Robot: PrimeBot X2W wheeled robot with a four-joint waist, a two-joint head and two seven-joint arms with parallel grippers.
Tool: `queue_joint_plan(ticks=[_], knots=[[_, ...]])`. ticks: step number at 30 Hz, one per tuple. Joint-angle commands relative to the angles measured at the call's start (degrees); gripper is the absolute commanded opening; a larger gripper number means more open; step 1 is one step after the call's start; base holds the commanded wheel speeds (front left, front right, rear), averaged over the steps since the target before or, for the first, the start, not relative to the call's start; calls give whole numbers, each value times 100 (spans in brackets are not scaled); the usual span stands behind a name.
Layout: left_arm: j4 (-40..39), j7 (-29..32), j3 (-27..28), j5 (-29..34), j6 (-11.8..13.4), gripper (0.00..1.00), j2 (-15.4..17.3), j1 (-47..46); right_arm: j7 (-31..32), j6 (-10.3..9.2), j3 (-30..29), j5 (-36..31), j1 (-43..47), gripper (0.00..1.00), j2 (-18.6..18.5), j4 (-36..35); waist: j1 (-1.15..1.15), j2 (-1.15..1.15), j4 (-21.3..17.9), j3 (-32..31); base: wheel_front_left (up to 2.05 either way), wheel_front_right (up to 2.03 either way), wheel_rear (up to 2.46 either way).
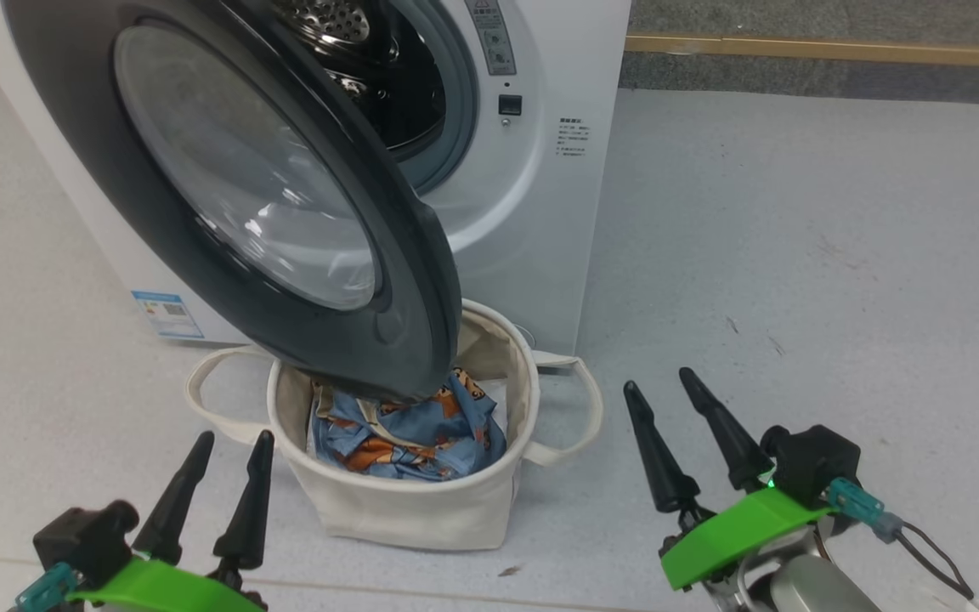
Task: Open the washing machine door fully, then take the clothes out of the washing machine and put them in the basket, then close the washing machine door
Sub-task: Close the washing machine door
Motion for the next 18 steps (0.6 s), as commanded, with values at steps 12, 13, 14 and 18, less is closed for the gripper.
queue_joint_plan(ticks=[12,13,14,18], knots=[[-161,-163,-36,-53,-55,100,-184,-14,107,6,476,-179,-639,0,405,156,0,0,550,-96,0,0,0],[-145,-169,-62,-57,-64,100,-209,-5,128,6,540,-195,-736,0,441,262,0,0,619,-99,0,0,0],[-128,-174,-89,-56,-72,100,-229,-3,139,6,612,-176,-830,0,475,367,0,0,692,-102,0,0,0],[-65,-187,-156,-58,-90,100,-291,-44,141,6,948,-43,-1208,0,560,826,0,0,997,-112,0,0,0]])
